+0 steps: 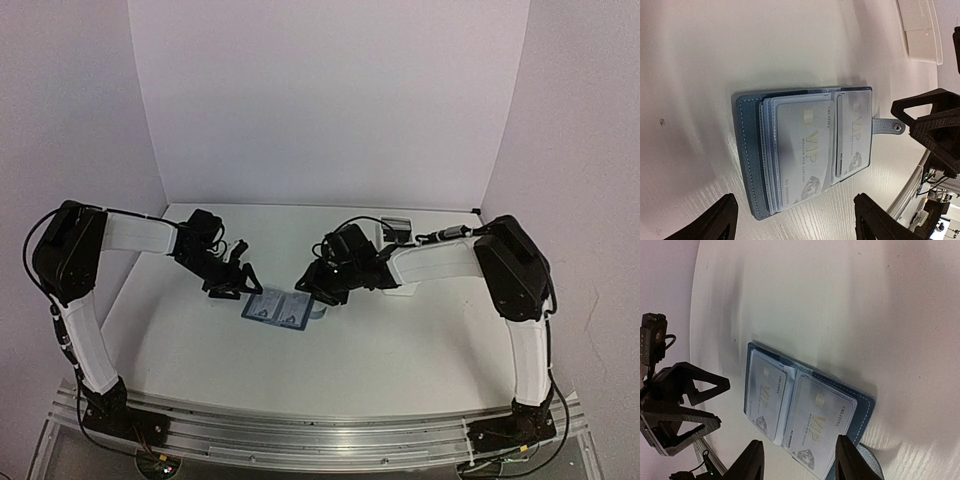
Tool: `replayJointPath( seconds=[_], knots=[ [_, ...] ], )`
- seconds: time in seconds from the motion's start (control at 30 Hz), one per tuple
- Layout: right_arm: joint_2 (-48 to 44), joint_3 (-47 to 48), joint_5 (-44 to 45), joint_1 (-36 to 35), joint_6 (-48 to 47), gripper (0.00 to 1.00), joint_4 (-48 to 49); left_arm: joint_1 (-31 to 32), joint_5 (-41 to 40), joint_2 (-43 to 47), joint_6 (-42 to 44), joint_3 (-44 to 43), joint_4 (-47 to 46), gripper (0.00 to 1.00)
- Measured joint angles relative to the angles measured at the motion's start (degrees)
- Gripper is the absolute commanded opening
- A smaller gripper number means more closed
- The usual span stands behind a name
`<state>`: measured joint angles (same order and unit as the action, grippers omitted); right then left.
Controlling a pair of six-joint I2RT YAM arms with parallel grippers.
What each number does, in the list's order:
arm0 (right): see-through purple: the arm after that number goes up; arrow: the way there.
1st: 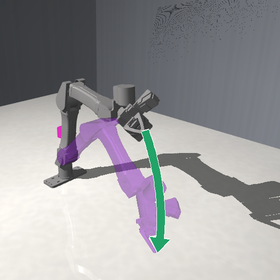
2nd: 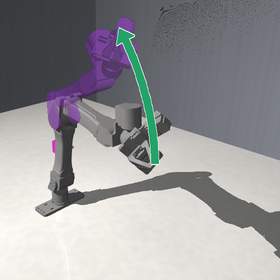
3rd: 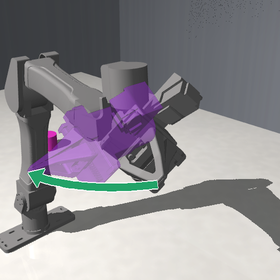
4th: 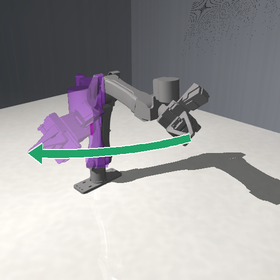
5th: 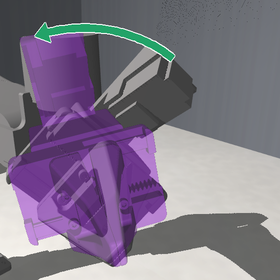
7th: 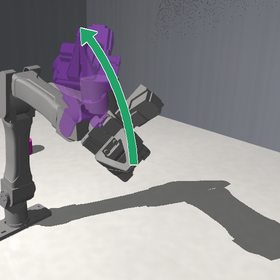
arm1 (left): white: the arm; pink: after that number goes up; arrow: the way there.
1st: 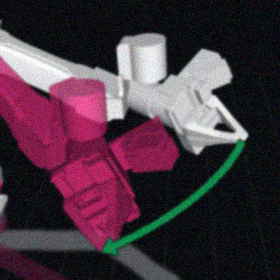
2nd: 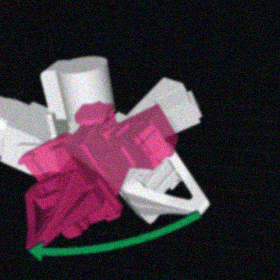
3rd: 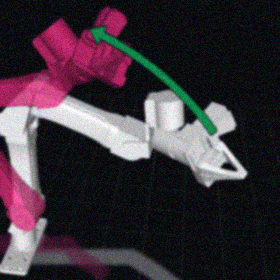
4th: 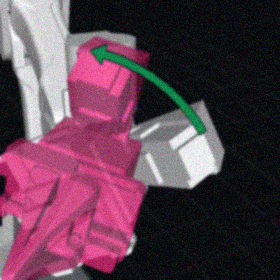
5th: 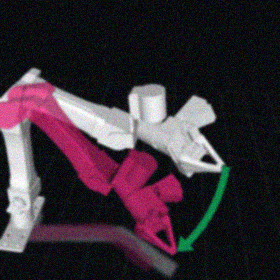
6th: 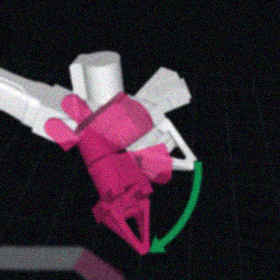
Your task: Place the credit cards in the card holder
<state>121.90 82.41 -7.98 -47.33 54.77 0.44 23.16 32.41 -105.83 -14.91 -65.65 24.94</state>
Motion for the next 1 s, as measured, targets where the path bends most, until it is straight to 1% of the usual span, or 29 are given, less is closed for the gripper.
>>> replayJointPath(
  seconds=[0.1,0.23,0.3,0.57,0.83,1.0],
  knots=[
    [1.9,1.4,-1.1,-0.2,0.5,0.42,-0.2,0.4,0.0,0.0,-0.9,1.6,-1.9,0.73],
    [2.4,1.5,-1.0,-0.3,1.9,0.46,-1.0,0.8,0.1,-0.5,-2.1,3.1,-4.6,0.68],
    [2.4,1.5,-0.7,-0.3,2.4,0.47,-1.8,0.8,0.1,-1.1,-2.8,3.7,-5.5,0.67],
    [4.4,2.3,-1.3,-0.3,2.8,0.46,-2.8,0.8,0.6,-1.5,-4.6,5.5,-8.5,0.66],
    [5.6,4.3,-1.5,-0.3,2.6,0.45,-3.8,0.6,0.5,-1.5,-5.0,5.5,-8.7,0.66],
    [5.6,4.6,-1.4,-0.3,2.0,0.44,-4.5,0.5,0.5,-1.5,-5.1,5.7,-9.3,0.64]
  ],
)
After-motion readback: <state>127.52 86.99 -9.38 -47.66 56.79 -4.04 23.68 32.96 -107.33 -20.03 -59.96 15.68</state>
